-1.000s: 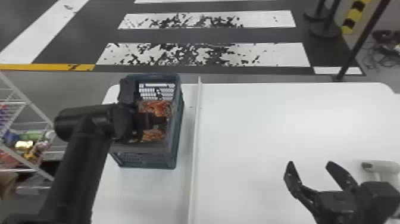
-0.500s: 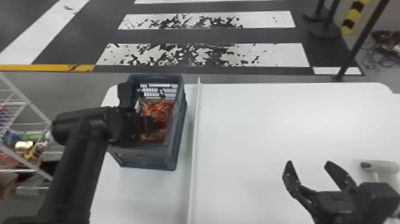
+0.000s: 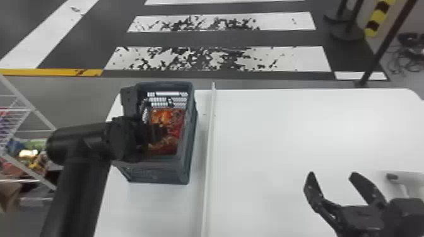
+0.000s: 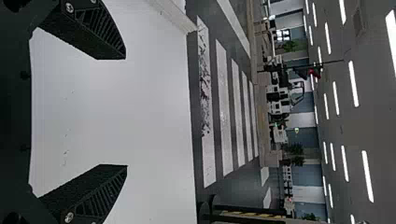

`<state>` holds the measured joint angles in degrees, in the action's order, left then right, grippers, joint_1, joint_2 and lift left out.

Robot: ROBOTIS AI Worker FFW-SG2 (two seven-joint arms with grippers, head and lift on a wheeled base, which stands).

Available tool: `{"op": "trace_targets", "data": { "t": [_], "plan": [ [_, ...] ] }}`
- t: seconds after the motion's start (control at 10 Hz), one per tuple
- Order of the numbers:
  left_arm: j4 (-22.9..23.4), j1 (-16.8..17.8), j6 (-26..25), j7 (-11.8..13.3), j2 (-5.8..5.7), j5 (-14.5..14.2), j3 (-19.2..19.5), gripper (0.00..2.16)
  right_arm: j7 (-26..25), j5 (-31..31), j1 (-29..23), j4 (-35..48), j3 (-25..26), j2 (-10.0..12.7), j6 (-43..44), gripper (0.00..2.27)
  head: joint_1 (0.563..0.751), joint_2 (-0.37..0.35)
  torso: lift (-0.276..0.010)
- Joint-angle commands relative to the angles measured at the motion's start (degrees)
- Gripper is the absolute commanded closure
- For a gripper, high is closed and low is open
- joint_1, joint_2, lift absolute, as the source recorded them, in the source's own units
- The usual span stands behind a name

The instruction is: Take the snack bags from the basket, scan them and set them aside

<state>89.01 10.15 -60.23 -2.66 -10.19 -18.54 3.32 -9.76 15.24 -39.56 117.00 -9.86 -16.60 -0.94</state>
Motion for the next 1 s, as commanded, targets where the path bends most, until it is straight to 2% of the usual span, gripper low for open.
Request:
{"op": "trace_targets", "data": {
  "t": [0.0,0.2,0.4,0.7,0.9],
  "plan": [
    [2.74,-1.28,-0.9,0.03,0.0,-0.45,0.99,1.68,0.0,-0.03,-0.25,0.34,0.11,-0.01,-0.07,0.09,0.695,0.112,-0.075],
    [8.46,-3.74,-2.66,-0.59,0.0,-1.77,2.3,1.68,0.0,0.06,-0.69,0.51,0.37,-0.01,0.1,0.09,0.695,0.116,-0.075],
    [13.99,-6.02,-3.01,-2.7,0.09,-2.82,2.57,1.68,0.0,0.06,-1.13,1.04,0.55,-0.01,0.28,0.09,0.695,0.117,-0.075],
    [18.83,-8.13,-3.01,-2.79,0.44,-5.28,3.53,1.68,0.0,-0.03,-1.92,1.57,1.25,0.08,0.28,0.09,0.695,0.103,-0.075],
    [22.7,-10.15,-2.83,-4.02,0.44,-6.25,3.71,1.68,0.0,-0.03,-2.19,1.92,1.34,0.08,0.28,0.09,0.695,0.093,-0.075]
  ]
}}
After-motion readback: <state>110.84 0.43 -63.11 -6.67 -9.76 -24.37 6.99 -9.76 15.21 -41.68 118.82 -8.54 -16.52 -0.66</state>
